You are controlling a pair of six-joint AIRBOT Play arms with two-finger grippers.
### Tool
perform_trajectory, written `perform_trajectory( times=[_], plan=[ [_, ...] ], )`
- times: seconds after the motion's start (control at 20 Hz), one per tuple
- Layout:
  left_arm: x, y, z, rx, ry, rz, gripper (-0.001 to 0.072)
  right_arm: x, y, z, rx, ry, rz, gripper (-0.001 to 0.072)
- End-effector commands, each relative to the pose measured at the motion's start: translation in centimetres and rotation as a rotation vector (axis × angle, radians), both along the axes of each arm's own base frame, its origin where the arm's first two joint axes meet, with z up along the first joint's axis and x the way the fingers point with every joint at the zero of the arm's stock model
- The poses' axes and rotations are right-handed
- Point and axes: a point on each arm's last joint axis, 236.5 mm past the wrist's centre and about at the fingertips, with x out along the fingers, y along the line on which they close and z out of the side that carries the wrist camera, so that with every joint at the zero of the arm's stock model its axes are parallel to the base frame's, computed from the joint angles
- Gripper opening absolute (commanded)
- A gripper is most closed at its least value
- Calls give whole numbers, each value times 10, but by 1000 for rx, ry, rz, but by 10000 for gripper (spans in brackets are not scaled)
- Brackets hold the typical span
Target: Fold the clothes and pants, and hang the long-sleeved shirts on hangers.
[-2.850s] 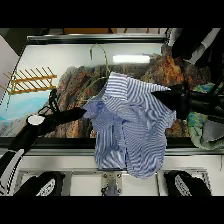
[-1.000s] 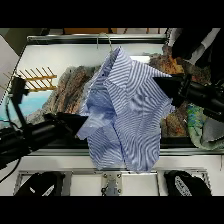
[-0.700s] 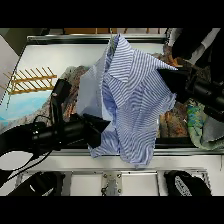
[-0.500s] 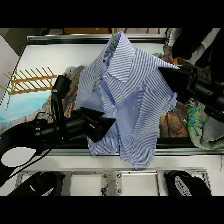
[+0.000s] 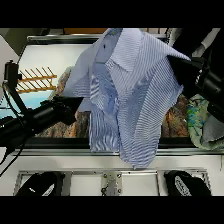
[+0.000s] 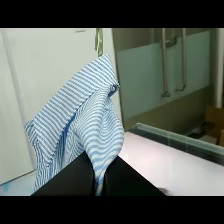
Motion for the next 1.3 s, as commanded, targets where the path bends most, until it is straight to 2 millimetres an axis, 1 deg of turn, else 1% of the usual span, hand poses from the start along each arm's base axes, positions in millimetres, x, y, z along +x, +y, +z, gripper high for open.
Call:
perform_trajectory(
  times=[0.0,0.1,0.15,0.25,0.35,0.45,0.6,0.75,0.85,0.95,1.0,1.05,1.1,1.15,1.2,1.25],
  plan=[
    [3,12,-5,16,21,31,15,12,-33,19,-17,-79,-192,8],
    [5,6,-15,29,54,15,15,14,-62,35,-41,-117,-329,8],
    [5,1,-20,36,68,1,15,14,-79,43,-80,-140,-411,8],
    [5,-12,-32,53,98,-33,15,12,-116,61,-133,-177,-584,8],
    [5,-25,-45,71,130,-66,14,5,-162,85,-150,-214,-781,8],
    [5,-35,-57,89,159,-92,15,-3,-205,99,-186,-226,-967,8],
    [8,-41,-69,104,189,-101,15,-17,-267,107,-257,-212,-1237,8],
    [10,-42,-70,105,190,-99,15,-38,-317,112,-321,-219,-1486,8],
    [11,-42,-70,103,188,-98,15,-47,-342,112,-344,-217,-1600,8],
    [11,-42,-70,103,188,-98,15,-51,-362,108,-354,-203,-1681,8],
    [11,-42,-70,103,188,-98,15,-52,-375,106,-341,-191,-1724,7],
    [11,-42,-70,103,189,-98,15,-51,-387,108,-328,-187,-1764,8],
    [11,-42,-69,102,188,-98,15,-49,-393,112,-323,-190,-1778,8],
    [11,-42,-70,103,188,-98,14,-41,-403,131,-309,-220,-1798,8],
    [11,-42,-69,102,187,-97,14,-33,-409,149,-322,-252,-1806,8],
    [11,-42,-70,103,188,-98,15,-14,-457,197,-283,-341,-1882,8]
  ],
)
